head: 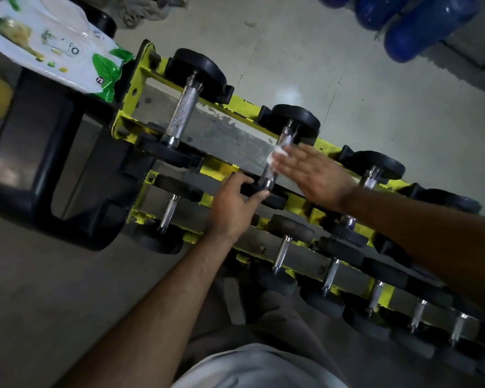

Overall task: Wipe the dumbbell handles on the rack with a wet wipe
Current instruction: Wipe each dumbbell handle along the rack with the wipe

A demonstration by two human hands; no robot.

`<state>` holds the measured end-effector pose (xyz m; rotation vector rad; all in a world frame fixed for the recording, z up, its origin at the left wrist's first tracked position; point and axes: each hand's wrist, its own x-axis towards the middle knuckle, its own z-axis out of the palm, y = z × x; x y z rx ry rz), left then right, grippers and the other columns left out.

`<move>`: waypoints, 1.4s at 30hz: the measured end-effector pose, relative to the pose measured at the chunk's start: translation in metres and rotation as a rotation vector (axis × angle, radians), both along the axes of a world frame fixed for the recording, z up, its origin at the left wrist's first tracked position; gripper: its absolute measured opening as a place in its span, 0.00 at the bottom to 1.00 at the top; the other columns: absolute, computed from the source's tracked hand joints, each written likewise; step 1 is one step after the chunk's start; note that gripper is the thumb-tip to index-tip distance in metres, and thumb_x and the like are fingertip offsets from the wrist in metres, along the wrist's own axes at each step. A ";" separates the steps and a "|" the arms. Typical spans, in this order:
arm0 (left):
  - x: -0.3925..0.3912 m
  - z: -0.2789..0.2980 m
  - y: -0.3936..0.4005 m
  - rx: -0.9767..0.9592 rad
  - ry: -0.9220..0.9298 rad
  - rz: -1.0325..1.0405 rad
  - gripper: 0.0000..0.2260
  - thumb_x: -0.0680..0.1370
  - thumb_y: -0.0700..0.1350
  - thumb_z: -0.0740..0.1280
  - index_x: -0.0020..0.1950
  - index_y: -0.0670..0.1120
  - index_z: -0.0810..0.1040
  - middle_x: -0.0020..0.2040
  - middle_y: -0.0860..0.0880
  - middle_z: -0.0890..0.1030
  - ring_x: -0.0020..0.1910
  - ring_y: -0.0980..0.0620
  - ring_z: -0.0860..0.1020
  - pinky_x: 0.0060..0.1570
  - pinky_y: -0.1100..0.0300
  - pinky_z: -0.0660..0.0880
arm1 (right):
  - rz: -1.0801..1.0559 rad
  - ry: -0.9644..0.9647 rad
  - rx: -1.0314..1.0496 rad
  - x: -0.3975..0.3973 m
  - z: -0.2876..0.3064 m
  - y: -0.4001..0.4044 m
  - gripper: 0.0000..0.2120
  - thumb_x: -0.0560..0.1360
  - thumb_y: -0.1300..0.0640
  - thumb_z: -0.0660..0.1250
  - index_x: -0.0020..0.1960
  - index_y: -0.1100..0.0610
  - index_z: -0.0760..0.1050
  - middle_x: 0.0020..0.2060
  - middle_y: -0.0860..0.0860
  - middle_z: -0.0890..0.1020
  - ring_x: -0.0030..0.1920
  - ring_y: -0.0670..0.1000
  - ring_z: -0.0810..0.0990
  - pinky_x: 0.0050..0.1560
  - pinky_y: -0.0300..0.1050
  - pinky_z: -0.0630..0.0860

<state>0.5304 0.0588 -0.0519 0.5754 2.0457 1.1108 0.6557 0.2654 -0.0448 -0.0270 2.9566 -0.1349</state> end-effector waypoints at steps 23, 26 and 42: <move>-0.006 -0.007 0.000 0.033 -0.090 0.031 0.20 0.64 0.65 0.73 0.48 0.56 0.77 0.51 0.51 0.82 0.53 0.52 0.81 0.54 0.46 0.79 | 0.107 0.083 -0.161 0.000 -0.020 -0.030 0.23 0.79 0.62 0.56 0.74 0.61 0.70 0.73 0.58 0.71 0.75 0.60 0.68 0.74 0.61 0.66; -0.007 -0.010 0.000 0.036 -0.101 0.031 0.18 0.63 0.65 0.73 0.47 0.57 0.77 0.51 0.51 0.82 0.53 0.51 0.81 0.54 0.45 0.80 | 0.196 0.074 -0.139 -0.010 -0.016 -0.007 0.22 0.80 0.62 0.56 0.73 0.59 0.72 0.72 0.57 0.73 0.73 0.58 0.71 0.74 0.59 0.65; -0.007 0.012 -0.004 -0.070 0.146 -0.169 0.16 0.77 0.55 0.71 0.60 0.49 0.75 0.57 0.52 0.79 0.51 0.55 0.77 0.48 0.56 0.78 | -0.338 0.138 -0.269 -0.027 0.028 -0.042 0.18 0.79 0.66 0.59 0.64 0.59 0.79 0.61 0.58 0.82 0.61 0.58 0.81 0.62 0.55 0.78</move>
